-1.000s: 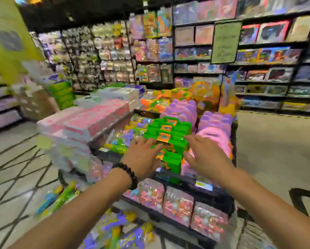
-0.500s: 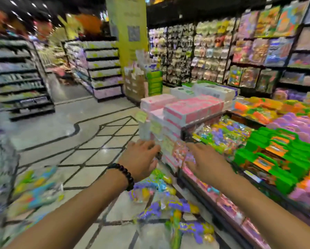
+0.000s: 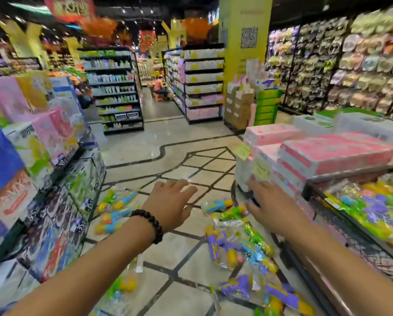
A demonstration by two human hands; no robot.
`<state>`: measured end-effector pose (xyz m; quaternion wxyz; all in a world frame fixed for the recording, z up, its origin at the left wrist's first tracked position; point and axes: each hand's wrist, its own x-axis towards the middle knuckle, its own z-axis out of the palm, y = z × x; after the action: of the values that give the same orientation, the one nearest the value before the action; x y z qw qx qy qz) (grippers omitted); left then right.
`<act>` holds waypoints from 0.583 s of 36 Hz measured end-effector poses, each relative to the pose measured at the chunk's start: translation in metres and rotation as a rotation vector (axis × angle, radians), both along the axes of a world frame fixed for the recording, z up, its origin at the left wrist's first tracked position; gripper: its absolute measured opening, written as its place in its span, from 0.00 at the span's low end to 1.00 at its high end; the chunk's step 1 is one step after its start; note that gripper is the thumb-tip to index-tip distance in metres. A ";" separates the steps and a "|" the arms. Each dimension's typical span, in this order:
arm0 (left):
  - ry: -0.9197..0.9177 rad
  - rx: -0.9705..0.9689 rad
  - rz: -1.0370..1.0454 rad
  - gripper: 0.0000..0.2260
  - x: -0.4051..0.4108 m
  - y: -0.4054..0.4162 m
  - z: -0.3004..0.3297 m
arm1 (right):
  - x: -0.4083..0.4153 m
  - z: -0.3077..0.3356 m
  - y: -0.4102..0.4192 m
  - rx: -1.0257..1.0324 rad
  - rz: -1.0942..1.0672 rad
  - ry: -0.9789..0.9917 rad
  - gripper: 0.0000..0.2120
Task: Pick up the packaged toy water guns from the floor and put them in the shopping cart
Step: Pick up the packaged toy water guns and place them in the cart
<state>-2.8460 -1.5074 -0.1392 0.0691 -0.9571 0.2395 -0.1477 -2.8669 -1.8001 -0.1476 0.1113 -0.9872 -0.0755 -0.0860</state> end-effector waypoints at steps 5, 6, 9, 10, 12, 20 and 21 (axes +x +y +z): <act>0.000 0.000 0.007 0.22 0.050 -0.034 0.002 | 0.055 -0.003 -0.030 0.013 0.007 0.014 0.27; 0.006 0.002 0.000 0.22 0.061 -0.042 0.002 | 0.066 -0.002 -0.036 0.019 0.009 0.020 0.27; 0.007 -0.005 -0.007 0.22 0.091 -0.060 0.001 | 0.101 -0.003 -0.047 0.032 0.032 0.027 0.27; 0.003 -0.010 -0.003 0.22 0.101 -0.064 0.000 | 0.114 -0.002 -0.049 0.035 0.044 0.019 0.27; 0.004 -0.021 0.010 0.21 0.119 -0.068 -0.004 | 0.138 -0.003 -0.048 0.028 0.059 0.016 0.27; 0.051 -0.041 0.097 0.21 0.193 -0.015 -0.027 | 0.242 -0.026 0.006 0.003 0.142 0.048 0.26; 0.063 -0.043 0.114 0.21 0.204 -0.004 -0.030 | 0.256 -0.029 0.018 -0.007 0.160 0.050 0.26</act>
<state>-2.6422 -1.5113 -0.1689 0.0493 -0.9747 0.1834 -0.1182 -2.6105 -1.7825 -0.1766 0.1161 -0.9802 -0.1516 -0.0519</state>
